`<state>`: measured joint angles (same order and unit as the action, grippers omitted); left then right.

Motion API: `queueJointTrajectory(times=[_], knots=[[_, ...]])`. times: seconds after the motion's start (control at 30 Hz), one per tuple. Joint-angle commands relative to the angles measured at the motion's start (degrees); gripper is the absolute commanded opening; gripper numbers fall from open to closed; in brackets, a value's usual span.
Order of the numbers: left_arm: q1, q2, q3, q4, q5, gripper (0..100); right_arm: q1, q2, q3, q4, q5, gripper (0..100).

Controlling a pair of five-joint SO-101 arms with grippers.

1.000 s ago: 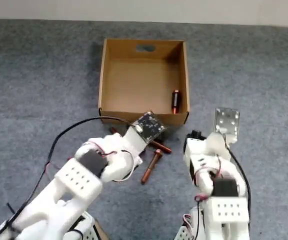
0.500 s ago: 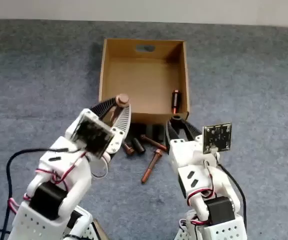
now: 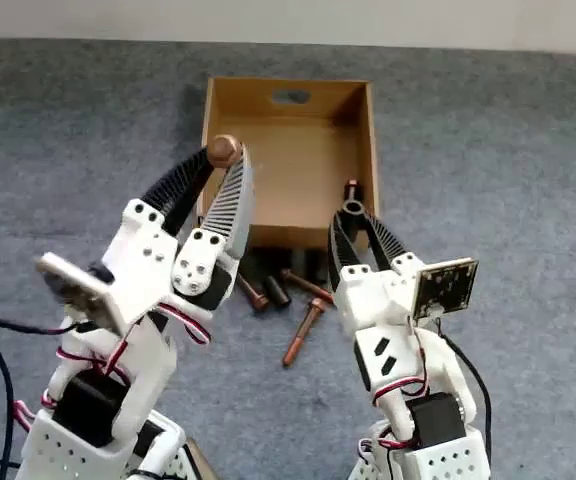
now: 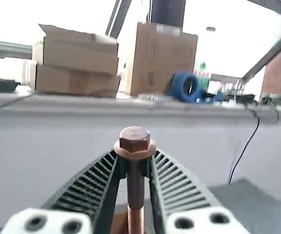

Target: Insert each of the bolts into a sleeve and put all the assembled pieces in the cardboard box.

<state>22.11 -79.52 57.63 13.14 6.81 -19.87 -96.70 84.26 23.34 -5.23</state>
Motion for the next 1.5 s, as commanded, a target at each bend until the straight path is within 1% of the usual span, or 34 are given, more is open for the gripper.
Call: queueJointTrajectory(times=[0.0,0.1,0.17,0.27,0.4,0.5,0.7,0.97,1.2,1.47], knots=[[0.31,6.64,-3.74,-6.95,2.2,1,-0.4,-0.57,-0.4,-1.45,0.44,0.5],[3.82,15.08,-7.16,-10.29,2.29,1,-0.4,-0.66,-0.4,-1.45,0.44,0.5],[6.29,19.91,-10.86,-10.29,2.29,1,-0.4,-0.48,-0.13,-1.98,0.44,0.9],[8.84,25.01,-14.81,-10.2,2.29,1,-0.4,-0.4,1.98,-6.11,0.53,0.9],[10.95,29.58,-16.48,-10.37,2.2,1,-0.4,-0.4,4.18,-11.65,0.53,0.9],[11.21,32.13,-17.19,-10.37,2.2,1,-0.4,-0.4,4.44,-12.44,0.53,0.9],[11.21,34.86,-17.1,-10.29,2.2,1,-0.4,-0.4,4.44,-12.44,0.62,0.9],[11.3,35.12,-16.92,-10.2,2.29,1,-0.4,-0.4,4.53,-12.44,0.62,0.9],[14.64,35.21,-16.84,-10.2,2.29,1,-0.4,-0.57,4.53,-12.44,0.62,0.9],[14.29,36.26,-15.69,-10.2,2.29,1,-0.4,-0.75,4.53,-12.44,0.62,0.9]])
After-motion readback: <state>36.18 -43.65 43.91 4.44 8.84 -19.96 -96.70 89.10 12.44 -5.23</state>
